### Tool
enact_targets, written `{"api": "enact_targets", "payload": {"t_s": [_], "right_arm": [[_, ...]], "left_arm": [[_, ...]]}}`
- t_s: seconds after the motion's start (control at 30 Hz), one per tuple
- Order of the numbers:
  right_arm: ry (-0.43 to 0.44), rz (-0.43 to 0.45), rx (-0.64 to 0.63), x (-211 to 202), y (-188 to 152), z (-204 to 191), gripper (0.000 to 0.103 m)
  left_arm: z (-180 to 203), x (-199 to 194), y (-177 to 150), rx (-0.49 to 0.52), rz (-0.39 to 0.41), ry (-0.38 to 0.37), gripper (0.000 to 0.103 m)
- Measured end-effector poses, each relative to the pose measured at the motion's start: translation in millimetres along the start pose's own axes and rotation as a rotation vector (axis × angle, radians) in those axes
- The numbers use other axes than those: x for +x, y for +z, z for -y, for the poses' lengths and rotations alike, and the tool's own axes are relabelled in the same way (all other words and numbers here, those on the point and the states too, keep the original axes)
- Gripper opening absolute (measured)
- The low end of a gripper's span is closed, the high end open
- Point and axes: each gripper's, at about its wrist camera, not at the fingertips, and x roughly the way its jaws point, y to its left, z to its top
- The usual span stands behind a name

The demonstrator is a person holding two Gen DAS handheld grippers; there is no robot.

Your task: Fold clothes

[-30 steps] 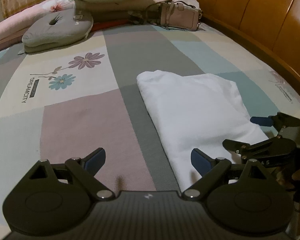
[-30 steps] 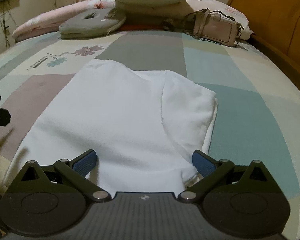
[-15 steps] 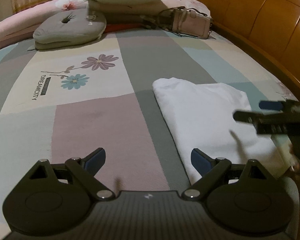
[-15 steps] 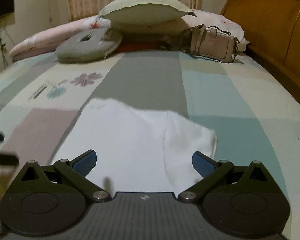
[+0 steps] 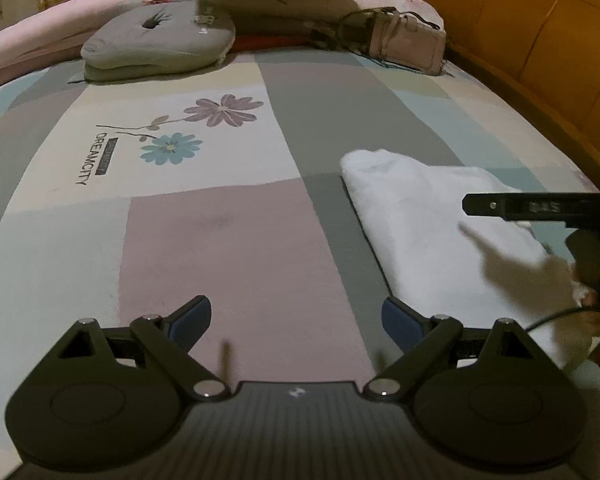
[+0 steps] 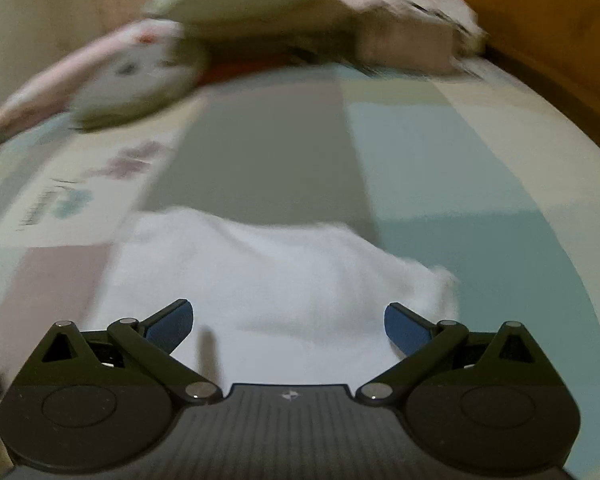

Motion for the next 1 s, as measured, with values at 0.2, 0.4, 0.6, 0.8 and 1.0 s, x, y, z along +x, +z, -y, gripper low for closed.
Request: {"api": "enact_targets", "payload": {"t_s": [0.2, 0.4, 0.6, 0.8, 1.0], "right_arm": [[0.074, 0.009, -0.179, 16.6, 6.3, -52.2, 0.103], [0.007, -0.027, -0.276, 35.4, -9.4, -63.8, 0.103], [0.018, -0.042, -0.315, 12.9, -16.9, -75.3, 0.103], [-0.018, -0.031, -0.284, -3.8, -25.7, -71.5, 0.103], [-0.035, -0.082, -0.238, -15.9, -54.4, -43.9, 0.103]], "left_arm": [[-9.4, 3.9, 1.0, -0.020, -0.002, 0.010, 0.092], [-19.7, 7.5, -2.3, -0.044, -0.013, 0.012, 0.092], [-18.0, 7.9, -2.6, -0.044, -0.007, -0.007, 0.092], [-13.7, 5.2, -3.7, -0.030, -0.005, -0.017, 0.092], [-8.6, 8.2, 1.3, -0.045, -0.007, -0.048, 0.092]]}}
